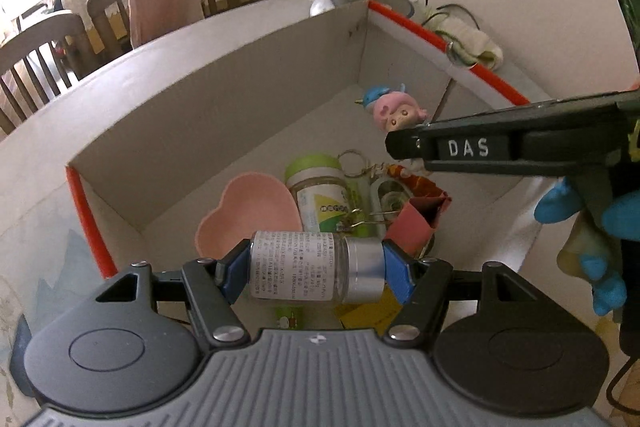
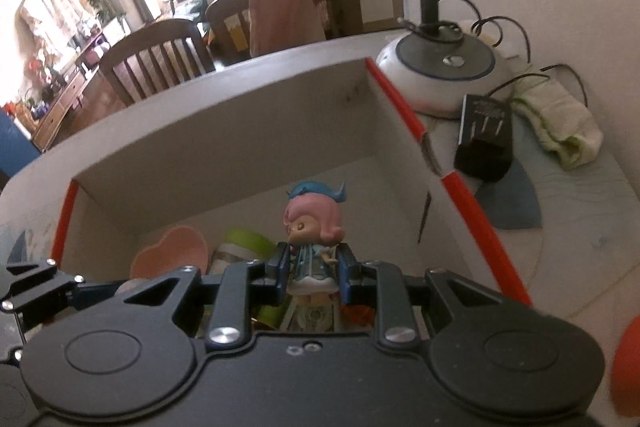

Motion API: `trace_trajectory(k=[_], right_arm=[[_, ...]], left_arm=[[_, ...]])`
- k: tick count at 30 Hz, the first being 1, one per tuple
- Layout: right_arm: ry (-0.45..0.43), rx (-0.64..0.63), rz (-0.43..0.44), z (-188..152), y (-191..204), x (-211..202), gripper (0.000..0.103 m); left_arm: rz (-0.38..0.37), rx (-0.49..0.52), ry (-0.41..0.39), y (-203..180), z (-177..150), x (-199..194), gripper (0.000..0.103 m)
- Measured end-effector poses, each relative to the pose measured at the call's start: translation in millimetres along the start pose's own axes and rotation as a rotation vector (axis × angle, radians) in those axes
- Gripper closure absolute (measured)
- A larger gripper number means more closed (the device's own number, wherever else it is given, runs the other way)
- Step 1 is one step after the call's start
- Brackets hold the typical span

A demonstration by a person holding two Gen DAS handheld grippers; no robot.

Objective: Organize rigid objects
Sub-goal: 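Lower glass jar and doll into the box and open both tools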

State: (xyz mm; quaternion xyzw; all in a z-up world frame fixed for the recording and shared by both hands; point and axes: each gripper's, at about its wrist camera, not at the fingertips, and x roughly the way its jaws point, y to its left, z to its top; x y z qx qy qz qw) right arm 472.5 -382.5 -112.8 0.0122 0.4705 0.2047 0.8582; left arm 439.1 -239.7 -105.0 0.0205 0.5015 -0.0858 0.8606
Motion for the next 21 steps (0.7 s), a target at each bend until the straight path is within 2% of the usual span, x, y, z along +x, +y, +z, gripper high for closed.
trace_trajectory(k=[7, 15, 21], right_arm=[[0.052, -0.029, -0.008, -8, 3, 7, 0.08], [0.045, -0.038, -0.007, -9, 6, -2, 0.077], [0.022, -0.039, -0.006, -10, 7, -16, 0.074]], left_arm=[[-0.015, -0.011, 0.032, -1, 1, 10, 0.035], [-0.024, -0.044, 0.083, 4, -4, 16, 0.035], [-0.037, -0.045, 0.05, 4, -5, 2, 0.034]])
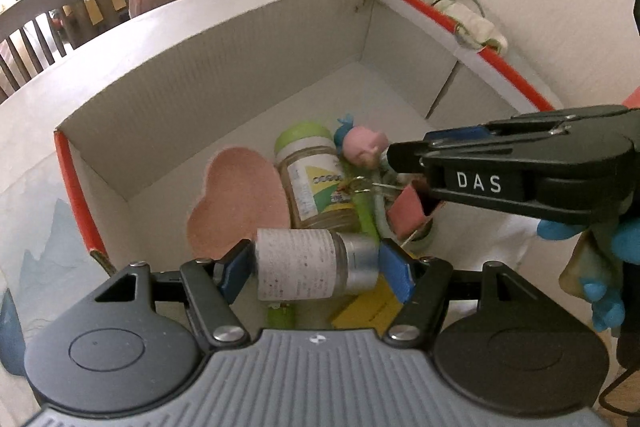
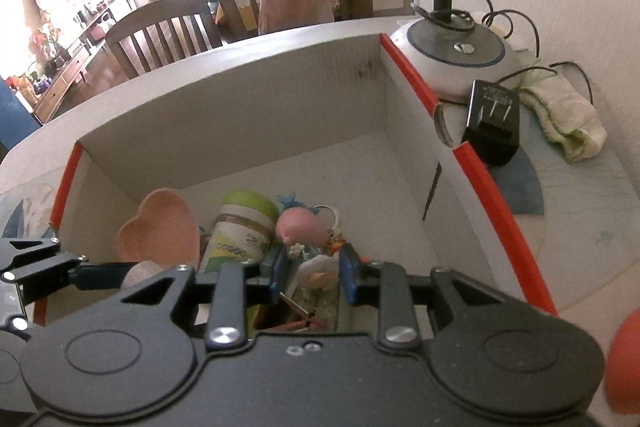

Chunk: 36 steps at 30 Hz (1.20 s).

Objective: Organize rigid objects

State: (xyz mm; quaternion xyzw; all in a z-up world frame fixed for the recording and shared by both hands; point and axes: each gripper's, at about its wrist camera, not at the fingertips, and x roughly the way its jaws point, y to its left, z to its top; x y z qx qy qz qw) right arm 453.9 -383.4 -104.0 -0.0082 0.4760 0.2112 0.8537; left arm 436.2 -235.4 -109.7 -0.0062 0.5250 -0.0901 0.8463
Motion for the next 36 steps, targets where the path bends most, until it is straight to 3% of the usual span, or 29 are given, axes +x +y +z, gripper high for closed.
trace_trajectory(k=[13, 24, 31, 36], right_arm=[[-0.113, 0.002, 0.025, -10, 19, -59, 0.066], [-0.212, 0.043, 0.043, -32, 48, -105, 0.058], [-0.262, 0.074, 0.042, -54, 66, -128, 0.051], [-0.304, 0.084, 0.034, -71, 81, -143, 0.04]], left_arm=[[-0.061, -0.037, -0.151, 13, -18, -57, 0.034], [-0.089, -0.008, -0.287, 25, -41, -118, 0.034], [-0.116, -0.012, -0.317, 40, -59, -143, 0.034], [-0.134, -0.014, -0.339, 50, -73, -160, 0.034]])
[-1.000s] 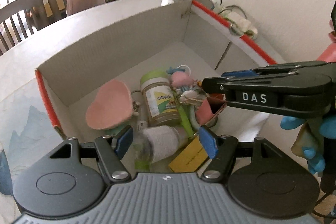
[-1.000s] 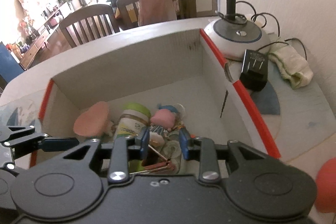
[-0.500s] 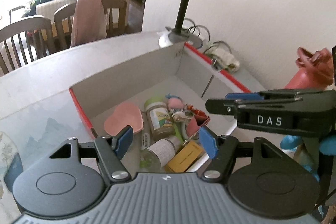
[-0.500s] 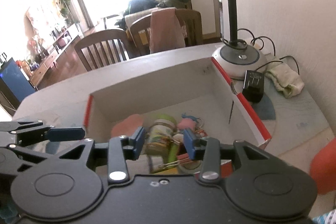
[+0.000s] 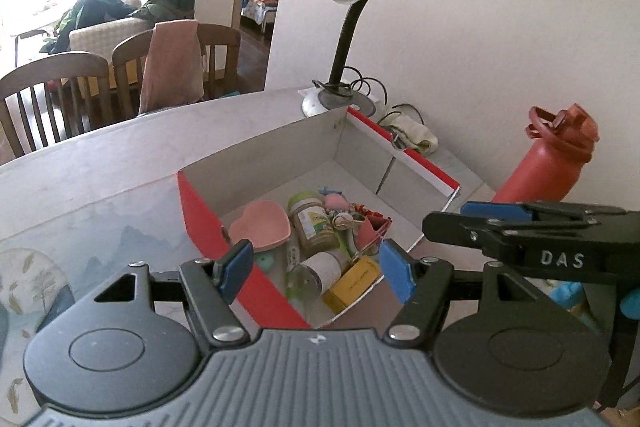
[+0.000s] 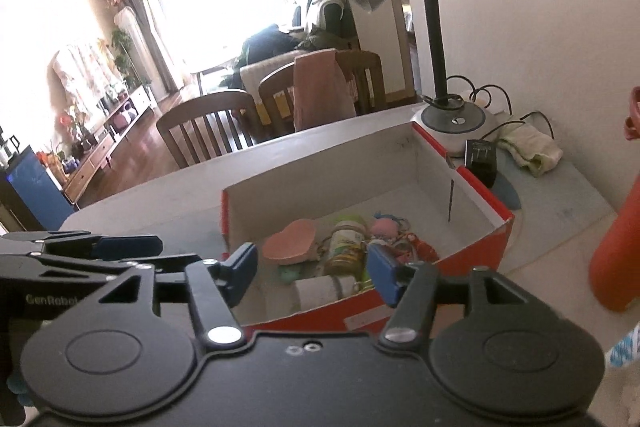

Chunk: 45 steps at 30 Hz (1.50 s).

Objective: Organize rigid objects

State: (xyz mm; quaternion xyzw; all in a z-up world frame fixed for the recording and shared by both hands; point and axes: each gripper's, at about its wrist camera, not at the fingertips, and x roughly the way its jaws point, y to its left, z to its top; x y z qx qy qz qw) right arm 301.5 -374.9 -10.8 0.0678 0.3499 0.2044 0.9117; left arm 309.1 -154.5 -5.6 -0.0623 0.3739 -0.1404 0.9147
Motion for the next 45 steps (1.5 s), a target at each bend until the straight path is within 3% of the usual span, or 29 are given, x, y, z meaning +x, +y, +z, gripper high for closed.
trace_trajectory(k=[4, 6, 17, 21, 45], right_arm=[[-0.027, 0.003, -0.008, -11, 12, -14, 0.038], [-0.04, 0.005, -0.012, -16, 18, -21, 0.032], [-0.1, -0.001, -0.041, -38, 36, -46, 0.008], [-0.116, -0.023, -0.056, -44, 43, -52, 0.005], [-0.115, -0.024, -0.081, -63, 55, -59, 0.001]], left_arm=[[-0.007, -0.004, -0.011, 5, -7, -15, 0.033], [-0.013, -0.01, -0.018, 8, -11, -21, 0.025], [-0.019, -0.023, -0.033, 19, -29, -41, 0.017], [-0.01, -0.03, -0.04, 22, -32, -44, 0.0], [0.008, 0.004, -0.05, 22, -51, -53, 0.0]])
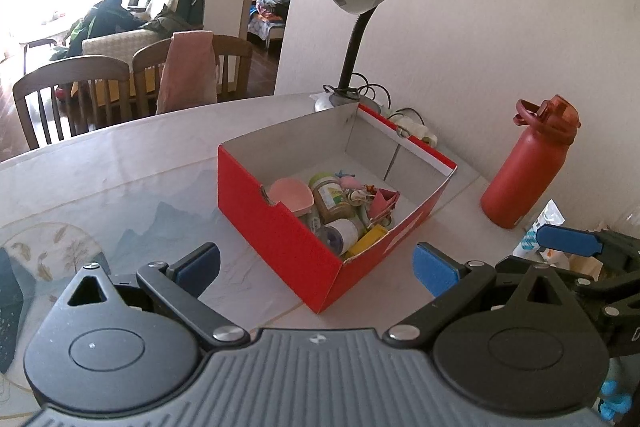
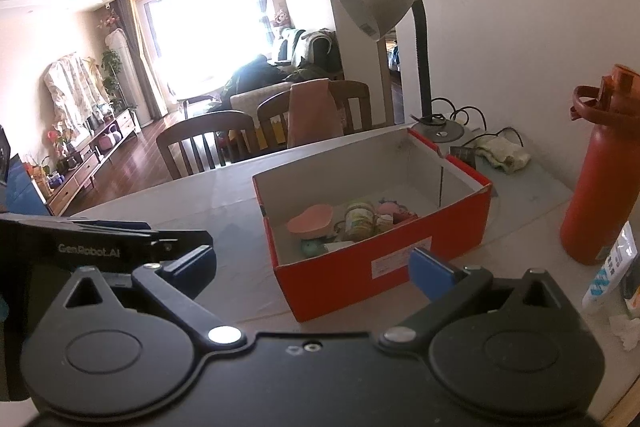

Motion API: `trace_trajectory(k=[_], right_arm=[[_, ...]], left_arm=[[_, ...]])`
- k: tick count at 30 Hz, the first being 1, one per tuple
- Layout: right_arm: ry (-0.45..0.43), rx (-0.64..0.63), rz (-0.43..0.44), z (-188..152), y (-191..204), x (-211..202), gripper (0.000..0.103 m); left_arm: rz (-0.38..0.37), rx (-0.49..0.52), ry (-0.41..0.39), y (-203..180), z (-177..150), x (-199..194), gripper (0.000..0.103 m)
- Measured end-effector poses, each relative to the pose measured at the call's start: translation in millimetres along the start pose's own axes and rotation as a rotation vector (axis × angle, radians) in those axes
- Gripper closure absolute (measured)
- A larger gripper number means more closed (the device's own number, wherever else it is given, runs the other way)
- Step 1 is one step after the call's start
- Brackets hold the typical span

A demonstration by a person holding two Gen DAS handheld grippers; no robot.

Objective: Organize rigid objects

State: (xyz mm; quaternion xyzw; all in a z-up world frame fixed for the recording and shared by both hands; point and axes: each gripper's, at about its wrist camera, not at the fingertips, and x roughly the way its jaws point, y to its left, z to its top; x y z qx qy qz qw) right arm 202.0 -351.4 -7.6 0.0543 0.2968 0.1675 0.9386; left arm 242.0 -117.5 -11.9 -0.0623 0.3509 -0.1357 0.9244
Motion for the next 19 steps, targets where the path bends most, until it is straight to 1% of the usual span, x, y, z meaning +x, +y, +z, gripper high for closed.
trace_trajectory(k=[11, 16, 19], right_arm=[[0.018, 0.021, 0.007, -2.2, 0.0, 1.9, 0.001], [0.018, 0.023, 0.005, -2.5, 0.2, 2.7, 0.001], [0.019, 0.019, 0.006, -2.1, -0.3, 3.0, 0.001]], left_arm=[[-0.011, -0.003, 0.009, 2.0, -3.1, 1.4, 0.0], [0.01, -0.003, 0.014, 2.7, -3.5, 2.1, 0.0], [0.0, 0.003, 0.014, 3.3, -3.2, 0.7, 0.0]])
